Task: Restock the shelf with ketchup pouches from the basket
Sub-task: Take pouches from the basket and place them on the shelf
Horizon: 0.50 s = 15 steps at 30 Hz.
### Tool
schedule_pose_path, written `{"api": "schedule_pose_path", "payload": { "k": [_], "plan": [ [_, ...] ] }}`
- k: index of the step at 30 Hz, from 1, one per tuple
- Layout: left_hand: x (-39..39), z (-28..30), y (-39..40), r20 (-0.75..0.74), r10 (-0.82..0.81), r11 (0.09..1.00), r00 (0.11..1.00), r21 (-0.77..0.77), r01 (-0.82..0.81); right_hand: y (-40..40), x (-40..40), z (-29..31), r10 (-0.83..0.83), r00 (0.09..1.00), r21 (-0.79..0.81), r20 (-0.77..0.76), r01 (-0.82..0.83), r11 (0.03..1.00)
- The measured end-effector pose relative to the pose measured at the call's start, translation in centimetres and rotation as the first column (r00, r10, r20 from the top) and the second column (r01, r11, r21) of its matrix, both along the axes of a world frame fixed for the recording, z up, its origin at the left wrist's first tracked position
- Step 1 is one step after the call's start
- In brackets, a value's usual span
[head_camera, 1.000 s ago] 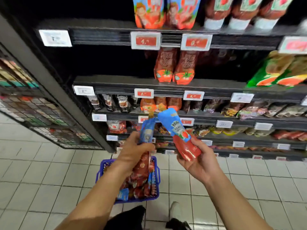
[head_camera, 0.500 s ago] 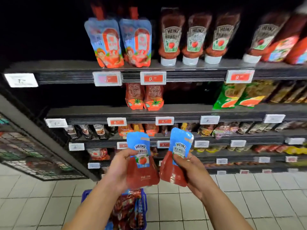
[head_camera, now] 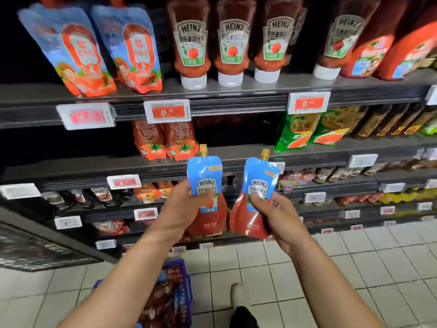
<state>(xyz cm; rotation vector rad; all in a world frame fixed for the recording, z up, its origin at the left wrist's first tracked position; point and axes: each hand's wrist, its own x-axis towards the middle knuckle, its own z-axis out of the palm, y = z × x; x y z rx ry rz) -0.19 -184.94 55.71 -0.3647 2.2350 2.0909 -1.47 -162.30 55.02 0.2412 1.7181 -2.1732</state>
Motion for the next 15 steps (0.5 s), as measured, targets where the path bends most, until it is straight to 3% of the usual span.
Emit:
{"api": "schedule_pose_path", "payload": {
  "k": [5,10,12,15],
  "plan": [
    [-6.0,1.3,2.3,-0.015,-0.006,0.999,1.000,-0.044,0.005,3.1,-6.1,-0.3,0.077,0.996,0.057,-0.039,-0.074,0.996],
    [-12.0,2.9,3.9,-0.044,0.152,0.984,0.987,-0.091,-0.156,3.7,-11.9,1.0,0.113,0.980,0.102,-0.162,-0.097,0.990],
    [-13.7,3.3,4.2,-0.015,0.215,0.959,0.977,-0.185,-0.214,3.4,-13.7,1.4,0.144,0.967,0.140,-0.208,-0.116,0.983],
    [-15.8,3.6,4.4,0.048,0.305,0.937,0.951,-0.196,-0.291,3.0,-16.1,1.8,0.176,0.952,0.211,-0.251,-0.124,0.970]
  ]
}}
